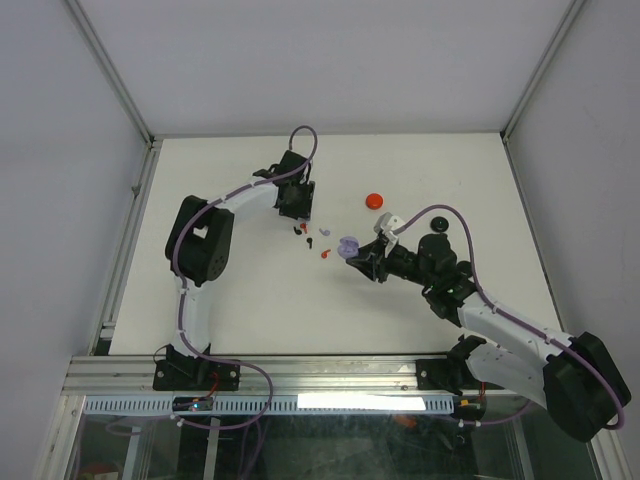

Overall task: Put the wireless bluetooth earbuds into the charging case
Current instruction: Pick up the earbud from the center of the board.

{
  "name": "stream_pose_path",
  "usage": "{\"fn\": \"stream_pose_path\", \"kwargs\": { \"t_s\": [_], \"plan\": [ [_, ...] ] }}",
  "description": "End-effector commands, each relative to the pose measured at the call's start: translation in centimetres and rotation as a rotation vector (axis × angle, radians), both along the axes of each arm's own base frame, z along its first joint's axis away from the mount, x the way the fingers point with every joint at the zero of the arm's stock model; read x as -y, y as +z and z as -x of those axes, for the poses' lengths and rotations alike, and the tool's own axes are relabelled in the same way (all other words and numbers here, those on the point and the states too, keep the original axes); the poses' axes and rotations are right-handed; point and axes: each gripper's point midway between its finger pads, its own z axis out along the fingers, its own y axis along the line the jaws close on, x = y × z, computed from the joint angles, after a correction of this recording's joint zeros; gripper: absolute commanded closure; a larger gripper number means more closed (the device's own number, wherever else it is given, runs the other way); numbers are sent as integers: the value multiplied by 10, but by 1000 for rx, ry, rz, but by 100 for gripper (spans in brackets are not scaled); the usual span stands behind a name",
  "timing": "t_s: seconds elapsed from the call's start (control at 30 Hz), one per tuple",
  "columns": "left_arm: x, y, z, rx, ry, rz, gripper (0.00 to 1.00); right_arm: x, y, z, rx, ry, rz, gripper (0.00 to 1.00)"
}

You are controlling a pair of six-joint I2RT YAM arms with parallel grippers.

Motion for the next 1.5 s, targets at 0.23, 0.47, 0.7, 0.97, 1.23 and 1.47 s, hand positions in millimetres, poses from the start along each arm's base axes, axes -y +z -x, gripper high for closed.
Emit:
{"fn": "stream_pose_path", "kwargs": {
  "t_s": [0.23,0.47,0.7,0.97,1.23,1.47],
  "plan": [
    [4,-4,-10,-4,-13,-3,71,-8,28,-4,78,31,-37,100],
    [3,-11,3,-31,-10,-41,76,-8,26,-4,75,29,-28,100],
    [6,11,-3,17,0,-23,89,-8,32,-5,83,25,-37,100],
    [13,65,-7,157,9,67,97,-13,36,-13,95,9,-74,100],
    [15,107,7,283,14,142,99,-18,47,-27,135,-33,-138,100],
    [24,156,37,424,-20,220,100,-22,56,-42,180,-74,-183,100]
  ]
}}
